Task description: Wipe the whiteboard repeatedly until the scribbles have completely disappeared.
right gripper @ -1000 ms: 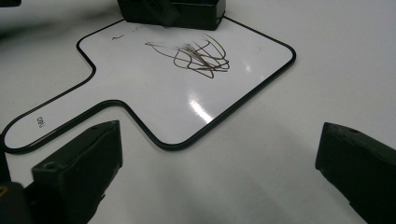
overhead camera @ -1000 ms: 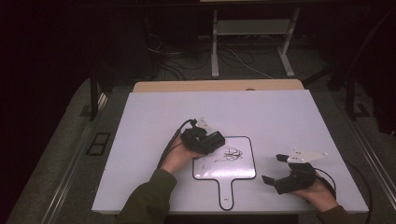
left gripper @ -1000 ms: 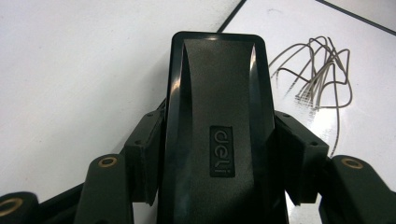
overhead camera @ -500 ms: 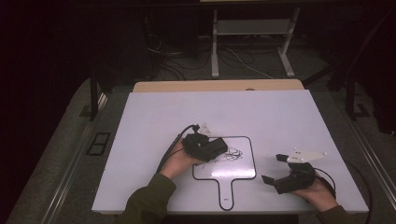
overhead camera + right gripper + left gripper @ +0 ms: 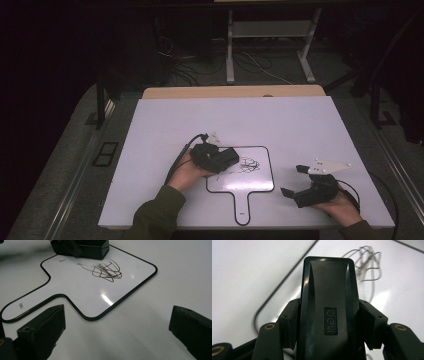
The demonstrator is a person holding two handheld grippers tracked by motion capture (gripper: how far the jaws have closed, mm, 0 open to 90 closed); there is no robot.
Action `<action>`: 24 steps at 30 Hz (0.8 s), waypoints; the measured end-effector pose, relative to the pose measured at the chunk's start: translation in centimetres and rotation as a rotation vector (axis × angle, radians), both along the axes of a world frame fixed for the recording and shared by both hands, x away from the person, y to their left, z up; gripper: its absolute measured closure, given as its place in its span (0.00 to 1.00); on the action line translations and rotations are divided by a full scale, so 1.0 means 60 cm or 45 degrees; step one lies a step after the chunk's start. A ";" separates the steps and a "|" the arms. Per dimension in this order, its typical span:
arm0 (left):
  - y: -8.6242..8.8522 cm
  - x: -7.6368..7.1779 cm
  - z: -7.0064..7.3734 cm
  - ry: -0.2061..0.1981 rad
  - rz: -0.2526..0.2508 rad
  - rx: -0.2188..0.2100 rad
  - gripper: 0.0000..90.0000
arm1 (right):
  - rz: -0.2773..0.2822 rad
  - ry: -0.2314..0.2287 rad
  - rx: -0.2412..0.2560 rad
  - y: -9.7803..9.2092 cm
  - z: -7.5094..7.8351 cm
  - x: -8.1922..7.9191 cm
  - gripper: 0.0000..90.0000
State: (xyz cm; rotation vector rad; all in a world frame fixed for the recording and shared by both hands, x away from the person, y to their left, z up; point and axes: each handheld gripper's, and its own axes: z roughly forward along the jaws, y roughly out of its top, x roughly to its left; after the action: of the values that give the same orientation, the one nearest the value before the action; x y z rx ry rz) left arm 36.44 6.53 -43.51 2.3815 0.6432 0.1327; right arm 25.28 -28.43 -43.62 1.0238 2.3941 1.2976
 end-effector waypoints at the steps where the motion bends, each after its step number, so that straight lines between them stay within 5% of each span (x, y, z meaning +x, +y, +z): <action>1: 0.002 0.000 -0.001 -0.003 0.010 -0.007 0.43 | 0.000 0.000 0.000 0.000 0.000 0.000 0.00; 16: 0.005 -0.066 0.002 -0.005 -0.096 0.023 0.43 | 0.003 0.000 0.000 0.002 0.000 0.000 0.00; 24: 0.019 -0.035 0.001 -0.014 -0.017 0.015 0.43 | 0.002 0.000 -0.001 0.001 0.000 0.000 0.00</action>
State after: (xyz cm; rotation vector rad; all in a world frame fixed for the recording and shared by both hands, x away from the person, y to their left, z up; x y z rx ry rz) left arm 34.34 7.66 -43.43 2.3940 0.6230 0.1444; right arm 25.26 -28.37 -43.63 1.0216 2.3959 1.2969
